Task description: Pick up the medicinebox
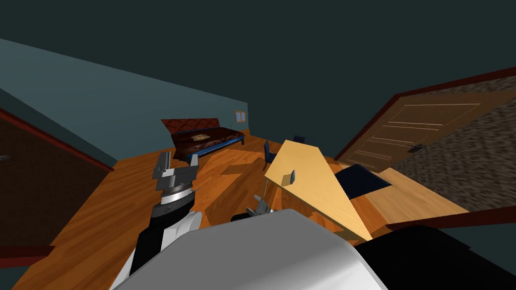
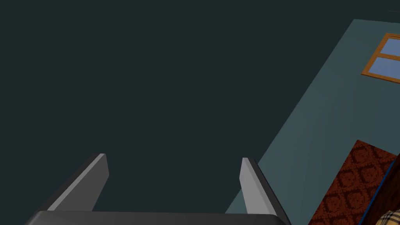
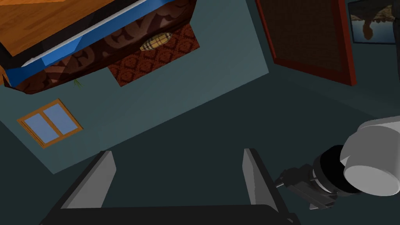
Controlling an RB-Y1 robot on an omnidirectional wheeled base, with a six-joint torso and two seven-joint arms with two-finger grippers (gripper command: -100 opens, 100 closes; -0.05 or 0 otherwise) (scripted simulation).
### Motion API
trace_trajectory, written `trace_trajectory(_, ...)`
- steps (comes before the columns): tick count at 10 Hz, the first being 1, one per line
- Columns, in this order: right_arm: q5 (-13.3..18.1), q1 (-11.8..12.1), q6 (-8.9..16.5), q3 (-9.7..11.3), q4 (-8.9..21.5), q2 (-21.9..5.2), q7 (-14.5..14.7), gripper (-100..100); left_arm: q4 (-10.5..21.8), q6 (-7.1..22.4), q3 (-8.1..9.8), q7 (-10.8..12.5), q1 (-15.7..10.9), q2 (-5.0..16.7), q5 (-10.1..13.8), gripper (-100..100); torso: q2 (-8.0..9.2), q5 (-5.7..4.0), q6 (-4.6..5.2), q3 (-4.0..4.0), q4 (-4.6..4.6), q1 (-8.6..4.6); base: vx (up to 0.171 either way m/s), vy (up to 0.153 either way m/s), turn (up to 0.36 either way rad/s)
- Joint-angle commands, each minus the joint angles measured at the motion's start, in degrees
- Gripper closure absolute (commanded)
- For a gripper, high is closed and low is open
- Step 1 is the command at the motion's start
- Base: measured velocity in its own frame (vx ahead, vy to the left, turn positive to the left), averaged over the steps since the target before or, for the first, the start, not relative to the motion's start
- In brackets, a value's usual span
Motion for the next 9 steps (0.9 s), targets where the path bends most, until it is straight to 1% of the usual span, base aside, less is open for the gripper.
trace_trajectory(1, -0.2, -0.3, 0.4, 2.3, 0.5, -1.5, 2.8, -100, 0.0, 0.0, 0.00, 0.0, 0.0, 0.0, 0.0, 0, 0.00, 0.00, 0.00, 0.00, 0.00, 0.00, 0.009, 0.027, 0.151)
trace_trajectory(2, -0.6, -1.7, -0.1, 4.3, 3.1, -3.8, 4.4, -100, 0.0, 0.0, 0.01, 0.0, 0.0, 0.0, 0.0, 0, -0.01, 0.00, 0.05, 0.00, 0.00, -0.03, 0.017, 0.032, 0.296)
trace_trajectory(3, -0.6, -1.7, -0.1, 5.9, 3.8, -3.8, 5.9, -100, 0.0, 0.0, 0.00, 0.0, 0.0, 0.0, 0.0, 0, -0.06, 0.00, -0.01, -0.03, -0.01, -0.02, 0.017, 0.023, 0.120)
trace_trajectory(4, -0.6, -1.7, -0.1, 6.0, 3.8, -3.8, 6.4, -100, 0.0, 0.0, 0.01, 0.0, 0.0, 0.0, 0.0, 0, -0.04, -0.01, 0.06, -0.03, -0.01, -0.04, 0.005, 0.010, -0.045)
trace_trajectory(5, -0.9, -3.1, -0.5, 8.5, 6.6, -6.1, 8.6, -100, 0.0, 0.0, 0.01, 0.0, 0.0, 0.0, 0.0, 0, 0.00, -0.01, 0.06, 0.00, 0.00, -0.07, 0.008, 0.025, 0.277)
trace_trajectory(6, -0.9, -3.1, -0.5, 9.5, 7.2, -6.1, 9.9, -100, 0.0, 0.0, 0.00, 0.0, 0.0, 0.0, 0.0, 0, -0.02, 0.00, 0.00, -0.01, 0.00, -0.06, 0.015, 0.014, 0.151)
trace_trajectory(7, -1.2, -4.5, -1.0, 11.5, 8.9, -8.5, 11.7, -100, 0.0, 0.0, 0.01, 0.0, 0.0, 0.0, 0.0, 0, -0.03, -0.01, 0.06, -0.01, 0.00, -0.08, 0.022, 0.025, 0.236)
trace_trajectory(8, -1.2, -4.5, -1.0, 13.0, 10.1, -8.5, 13.3, -100, 0.0, 0.0, 0.01, 0.0, 0.0, 0.0, 0.0, 0, -0.07, -0.01, 0.01, -0.03, -0.01, -0.05, 0.023, 0.017, 0.113)
trace_trajectory(9, -1.2, -4.5, -1.0, 13.0, 10.6, -8.5, 13.3, -100, 0.0, 0.0, 0.01, 0.0, 0.0, 0.0, 0.0, 0, -0.07, -0.01, 0.06, -0.04, -0.01, -0.06, 0.010, 0.007, -0.028)
